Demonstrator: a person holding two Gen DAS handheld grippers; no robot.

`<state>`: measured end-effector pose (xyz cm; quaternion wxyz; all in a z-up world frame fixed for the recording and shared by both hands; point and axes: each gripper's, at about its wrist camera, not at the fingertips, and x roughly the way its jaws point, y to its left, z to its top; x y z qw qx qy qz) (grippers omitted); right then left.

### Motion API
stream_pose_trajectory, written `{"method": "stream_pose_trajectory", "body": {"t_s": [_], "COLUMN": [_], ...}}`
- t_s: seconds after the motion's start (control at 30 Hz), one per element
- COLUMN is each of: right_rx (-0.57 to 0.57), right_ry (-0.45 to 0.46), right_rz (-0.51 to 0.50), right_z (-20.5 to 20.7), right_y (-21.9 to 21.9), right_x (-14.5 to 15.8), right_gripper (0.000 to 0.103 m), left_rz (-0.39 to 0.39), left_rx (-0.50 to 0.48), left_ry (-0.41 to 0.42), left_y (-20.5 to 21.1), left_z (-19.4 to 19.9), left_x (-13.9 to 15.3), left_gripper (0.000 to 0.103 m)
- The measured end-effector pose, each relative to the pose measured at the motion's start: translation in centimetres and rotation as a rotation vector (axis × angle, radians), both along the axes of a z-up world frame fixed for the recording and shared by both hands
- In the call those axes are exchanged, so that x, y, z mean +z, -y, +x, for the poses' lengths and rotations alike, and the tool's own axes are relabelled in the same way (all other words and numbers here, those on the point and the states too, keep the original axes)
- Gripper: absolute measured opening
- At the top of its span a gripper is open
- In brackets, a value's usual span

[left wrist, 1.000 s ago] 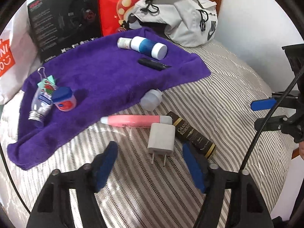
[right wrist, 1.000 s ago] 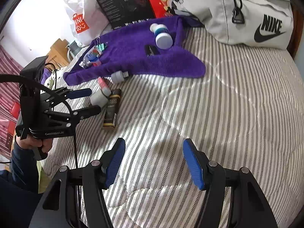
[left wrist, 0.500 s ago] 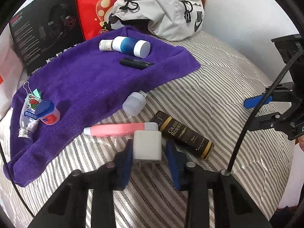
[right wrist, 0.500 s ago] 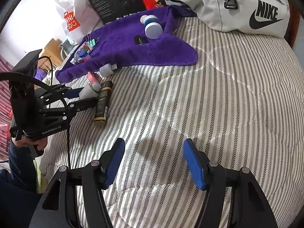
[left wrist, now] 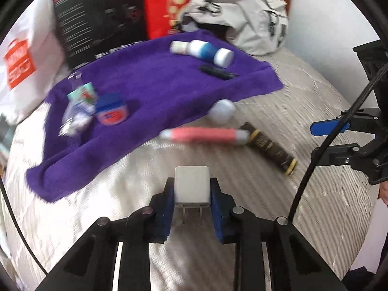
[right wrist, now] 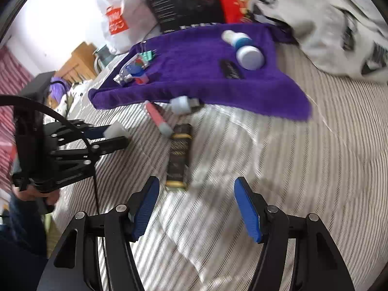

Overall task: Organize rigid objects
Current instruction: 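Grasp the white charger plug with the left tool while the right tool grasps the Grand Reserve bottle, then lower the charger onto the towel with the left tool while the right tool lowers the Grand Reserve bottle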

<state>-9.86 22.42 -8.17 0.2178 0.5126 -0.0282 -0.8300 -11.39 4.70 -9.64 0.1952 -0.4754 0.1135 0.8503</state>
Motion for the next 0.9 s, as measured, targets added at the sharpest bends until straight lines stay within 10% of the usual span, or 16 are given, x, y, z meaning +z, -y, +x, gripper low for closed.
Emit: {"method": "stream_pose_trajectory", "body": {"t_s": [0.4,0.6,0.9], "right_rx": [0.009,0.028,0.014], "right_ry": [-0.121,-0.139,-0.102], "right_rz": [0.230,0.237,0.277], "right_z": [-1.0,-0.8,-1.2], "right_y": [5.4,5.0,3.2], "right_x": [-1.8,-1.5,-1.4], "right_gripper": [0.063,0.026,0.025], "left_rz": [0.033,0.048,0.072], "left_rx": [0.103,0.100,0.104], "left_ry": [0.024,0.026,0.024], "left_y": [4.8,4.9,5.0], "left_z": [1.0,1.0,0.7], "left_x": [-0.6,-0.6,-0.6], "left_gripper": [0.026,0.026,0.026]}}
